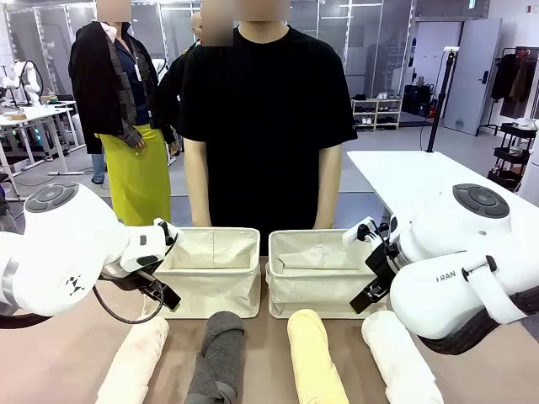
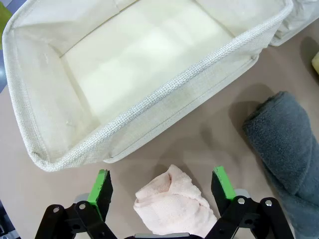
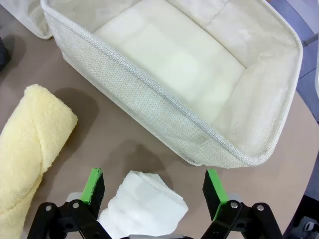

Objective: Divide the towels into two baskets.
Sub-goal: Pick up one hotel-folded towel and place it in the Fabric basket indicated by the person.

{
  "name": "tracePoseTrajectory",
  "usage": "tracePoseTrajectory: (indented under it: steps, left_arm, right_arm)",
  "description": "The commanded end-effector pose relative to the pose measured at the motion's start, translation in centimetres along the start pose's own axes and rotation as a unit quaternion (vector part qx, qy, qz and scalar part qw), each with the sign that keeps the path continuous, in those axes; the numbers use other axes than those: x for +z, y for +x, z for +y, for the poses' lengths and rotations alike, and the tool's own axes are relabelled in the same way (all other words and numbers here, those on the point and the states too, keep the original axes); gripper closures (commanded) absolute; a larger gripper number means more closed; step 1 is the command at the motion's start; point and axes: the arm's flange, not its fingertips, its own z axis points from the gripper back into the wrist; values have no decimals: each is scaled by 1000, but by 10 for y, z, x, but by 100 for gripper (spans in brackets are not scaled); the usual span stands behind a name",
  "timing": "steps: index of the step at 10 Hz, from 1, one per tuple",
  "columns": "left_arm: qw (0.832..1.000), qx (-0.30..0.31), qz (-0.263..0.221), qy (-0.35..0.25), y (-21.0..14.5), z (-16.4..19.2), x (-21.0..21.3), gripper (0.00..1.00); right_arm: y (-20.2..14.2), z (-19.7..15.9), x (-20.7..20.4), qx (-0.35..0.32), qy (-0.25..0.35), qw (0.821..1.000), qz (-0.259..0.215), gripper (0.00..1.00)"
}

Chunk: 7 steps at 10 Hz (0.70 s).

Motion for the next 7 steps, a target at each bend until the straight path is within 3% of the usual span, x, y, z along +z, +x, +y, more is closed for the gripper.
tracePoseTrajectory:
  steps: [1, 5, 7]
  left_arm:
    - [1000, 0, 0, 0, 0, 0, 0, 0]
    - [1000, 0, 0, 0, 0, 0, 0, 0]
    - [1000, -3, -10, -16, 8, 5, 17, 0]
  right_arm:
    - [0, 0, 0, 0, 0, 1000, 0, 0]
    - [0, 0, 0, 0, 0, 1000, 0, 0]
    - [9, -8, 19, -1, -4, 1000, -17, 0]
